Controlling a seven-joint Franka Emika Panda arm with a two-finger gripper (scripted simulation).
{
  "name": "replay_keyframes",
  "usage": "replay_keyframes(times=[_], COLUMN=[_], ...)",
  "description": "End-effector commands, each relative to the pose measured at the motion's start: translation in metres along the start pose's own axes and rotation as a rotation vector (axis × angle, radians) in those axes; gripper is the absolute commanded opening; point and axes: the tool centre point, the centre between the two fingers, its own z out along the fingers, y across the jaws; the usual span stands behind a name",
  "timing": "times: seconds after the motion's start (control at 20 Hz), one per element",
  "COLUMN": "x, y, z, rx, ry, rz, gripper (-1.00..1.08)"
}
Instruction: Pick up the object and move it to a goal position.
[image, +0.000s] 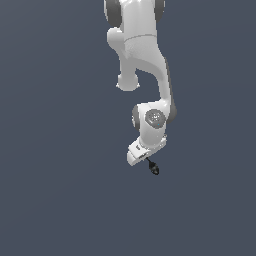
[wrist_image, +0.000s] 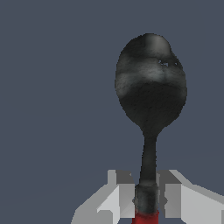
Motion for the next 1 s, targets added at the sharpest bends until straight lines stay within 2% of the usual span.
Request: replay_keyframes(times=[0.0, 0.4, 0.95], x=[-0.001, -0.019, -0.062], y=[0.003, 0.037, 0.123], z=[-0.003, -0.04, -0.137], rx=[-0.001, -0.001, 0.0], ry=[0.001, 0.001, 0.001], rz=[0.001, 0.001, 0.0], gripper=[-1.0, -1.0, -1.0])
